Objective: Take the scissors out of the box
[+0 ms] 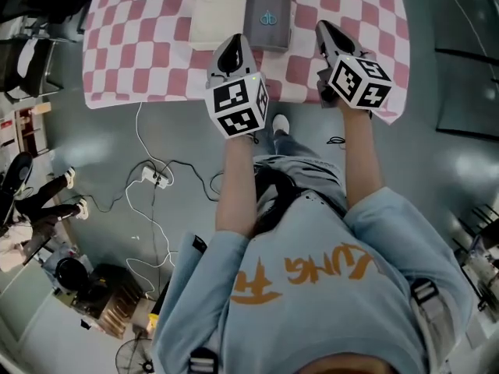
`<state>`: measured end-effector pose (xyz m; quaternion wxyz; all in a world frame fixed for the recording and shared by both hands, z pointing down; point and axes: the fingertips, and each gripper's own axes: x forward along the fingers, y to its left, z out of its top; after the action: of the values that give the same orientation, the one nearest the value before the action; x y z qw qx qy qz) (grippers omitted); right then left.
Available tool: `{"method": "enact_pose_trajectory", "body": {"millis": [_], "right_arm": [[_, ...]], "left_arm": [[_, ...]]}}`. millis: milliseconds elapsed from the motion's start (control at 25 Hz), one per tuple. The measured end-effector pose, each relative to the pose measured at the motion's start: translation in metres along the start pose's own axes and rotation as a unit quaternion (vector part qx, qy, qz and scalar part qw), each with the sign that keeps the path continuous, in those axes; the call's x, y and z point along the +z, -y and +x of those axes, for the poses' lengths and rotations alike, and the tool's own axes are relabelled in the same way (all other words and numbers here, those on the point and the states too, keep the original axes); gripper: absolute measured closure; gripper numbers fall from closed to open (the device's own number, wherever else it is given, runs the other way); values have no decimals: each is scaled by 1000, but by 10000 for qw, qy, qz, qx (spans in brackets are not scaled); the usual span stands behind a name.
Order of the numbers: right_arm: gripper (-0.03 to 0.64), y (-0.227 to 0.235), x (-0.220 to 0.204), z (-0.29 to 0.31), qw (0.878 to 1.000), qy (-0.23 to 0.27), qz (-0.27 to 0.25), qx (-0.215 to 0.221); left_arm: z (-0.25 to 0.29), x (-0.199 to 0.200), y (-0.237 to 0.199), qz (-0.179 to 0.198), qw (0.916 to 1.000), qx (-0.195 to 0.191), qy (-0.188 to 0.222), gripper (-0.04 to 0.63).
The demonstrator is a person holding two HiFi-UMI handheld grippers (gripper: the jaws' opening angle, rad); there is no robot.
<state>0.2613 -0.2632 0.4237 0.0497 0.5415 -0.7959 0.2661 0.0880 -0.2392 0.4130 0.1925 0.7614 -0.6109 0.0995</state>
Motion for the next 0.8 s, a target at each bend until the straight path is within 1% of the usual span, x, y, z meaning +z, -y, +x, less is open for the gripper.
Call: {"method": "enact_pose_trajectory", "body": {"millis": [160, 240, 480, 720, 800], "right_arm": [[618, -9, -13, 23, 9998, -211, -62, 1], [618, -14, -16, 34, 9995, -293, -100, 14], [618, -23, -7, 59, 9993, -332, -185, -56], [618, -28, -8, 84, 9980, -501, -355, -141], [618, -28, -11, 90, 9970, -612, -435, -177]], "left_arm": [[16, -4, -17, -95, 9999, -43, -104, 575], [22, 1, -27, -81, 9999, -56, -85, 575], [40, 16, -54, -203, 9998, -53, -31, 575], [60, 24, -68, -305, 9994, -189, 15, 575], [67, 23, -71, -398, 9989, -231, -7, 575]]}}
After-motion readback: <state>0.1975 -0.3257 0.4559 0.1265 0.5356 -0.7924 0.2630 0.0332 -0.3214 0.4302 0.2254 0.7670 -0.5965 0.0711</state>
